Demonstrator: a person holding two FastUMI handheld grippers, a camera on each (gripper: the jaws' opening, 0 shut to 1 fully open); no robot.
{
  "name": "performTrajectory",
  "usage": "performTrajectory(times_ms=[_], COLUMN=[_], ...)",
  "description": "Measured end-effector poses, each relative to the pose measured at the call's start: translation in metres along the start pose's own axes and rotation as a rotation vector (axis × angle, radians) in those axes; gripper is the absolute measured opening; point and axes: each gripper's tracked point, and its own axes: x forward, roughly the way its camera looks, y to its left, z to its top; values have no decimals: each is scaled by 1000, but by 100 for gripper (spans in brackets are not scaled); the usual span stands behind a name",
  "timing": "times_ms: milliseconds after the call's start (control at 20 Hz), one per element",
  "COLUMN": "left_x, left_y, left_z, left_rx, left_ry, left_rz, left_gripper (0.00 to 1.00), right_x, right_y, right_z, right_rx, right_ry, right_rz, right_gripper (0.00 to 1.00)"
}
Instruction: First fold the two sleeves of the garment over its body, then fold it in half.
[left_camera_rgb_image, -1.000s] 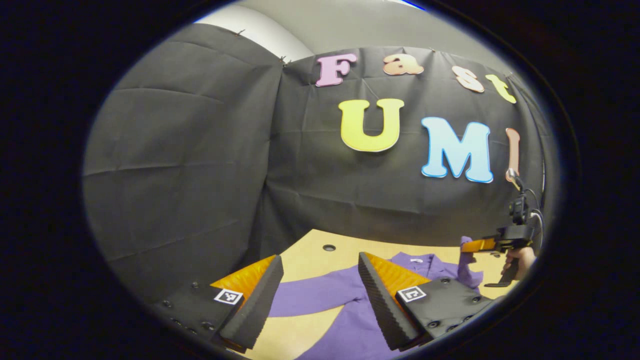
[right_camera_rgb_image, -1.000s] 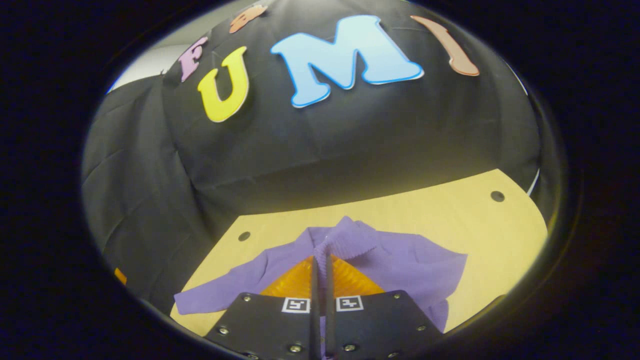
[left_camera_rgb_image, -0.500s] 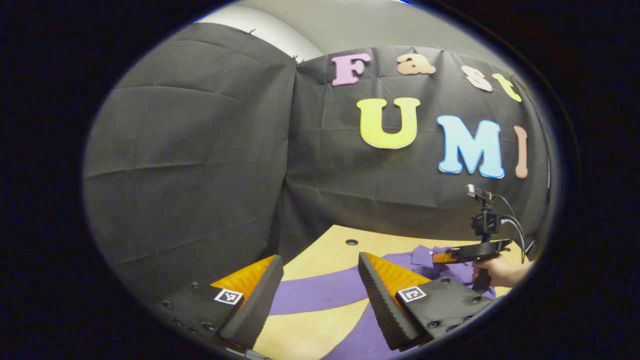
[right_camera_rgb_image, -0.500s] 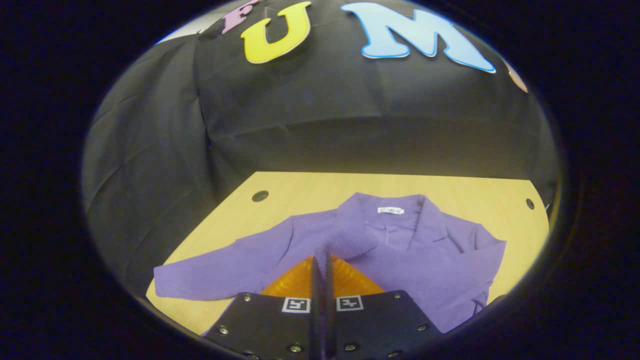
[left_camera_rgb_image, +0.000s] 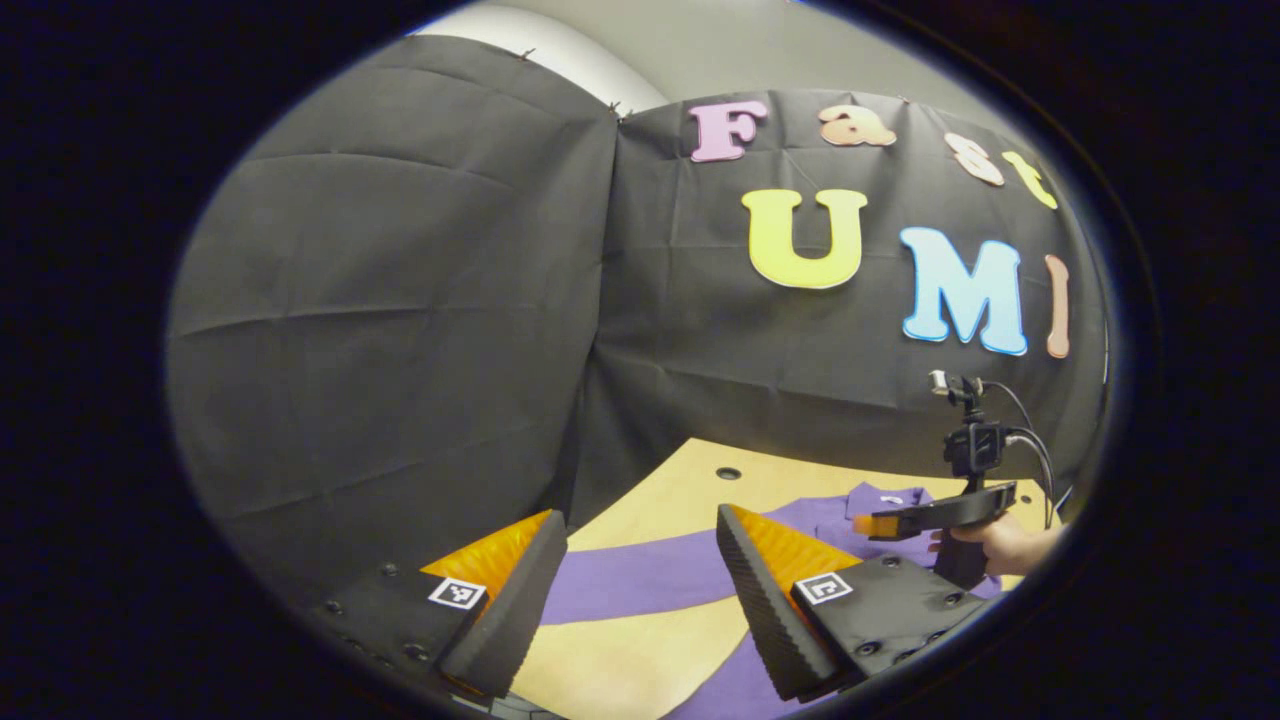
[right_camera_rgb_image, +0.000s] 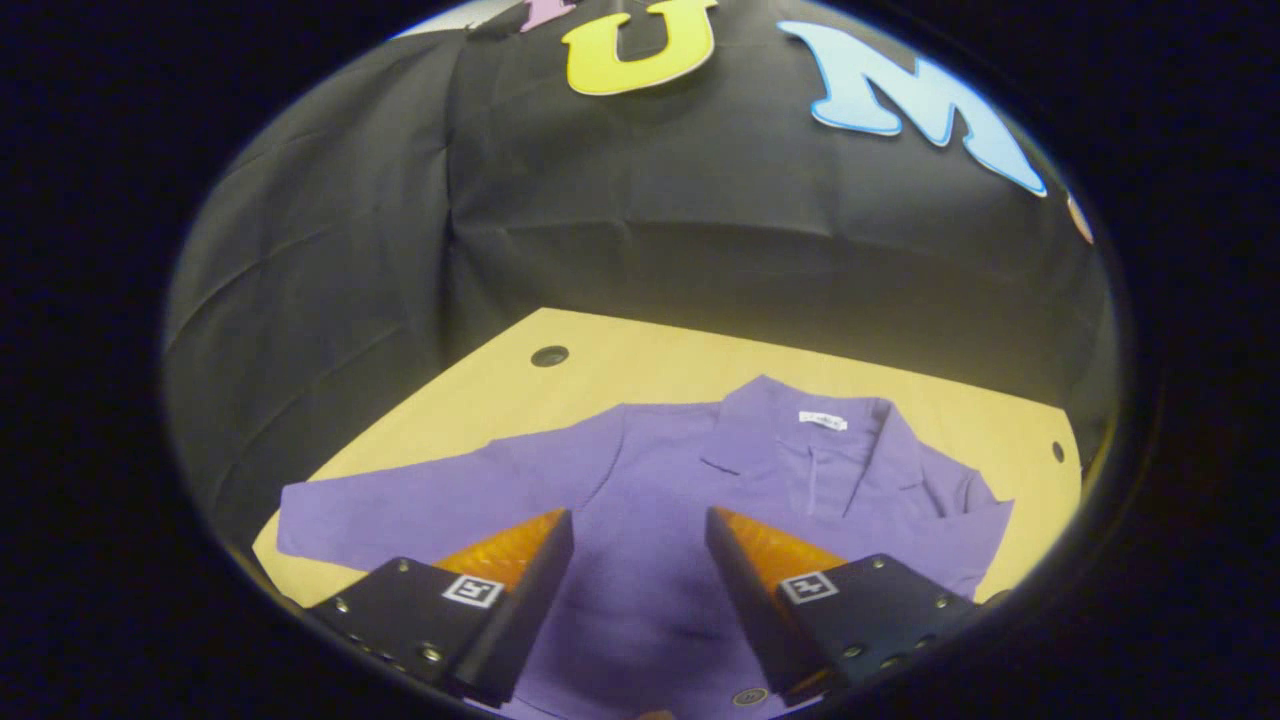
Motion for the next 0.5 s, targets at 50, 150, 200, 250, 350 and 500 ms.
performTrajectory(times_ms=[50, 150, 200, 250, 350, 500], left_x=[3, 9, 13, 19, 35, 67], left_y=[0, 1, 2, 4, 14, 38], left_z=[-4, -11, -15, -20, -36, -75], left_rx=[0, 2, 4, 6, -3, -32], left_ry=[3, 9, 14, 23, 48, 115], left_rz=[-1, 2, 5, 8, 29, 92], left_gripper=[96, 96, 96, 96, 96, 97], right_x=[-5, -18, -27, -36, -57, -95], right_y=[-2, -2, -2, -3, -4, -7], right_z=[1, 4, 7, 9, 13, 22], right_rx=[-5, 6, 15, 25, 50, 80], right_ry=[-8, -24, -32, -43, -63, -103], right_rz=[-6, -8, -7, -10, -16, -26], right_gripper=[90, 90, 87, 87, 90, 90])
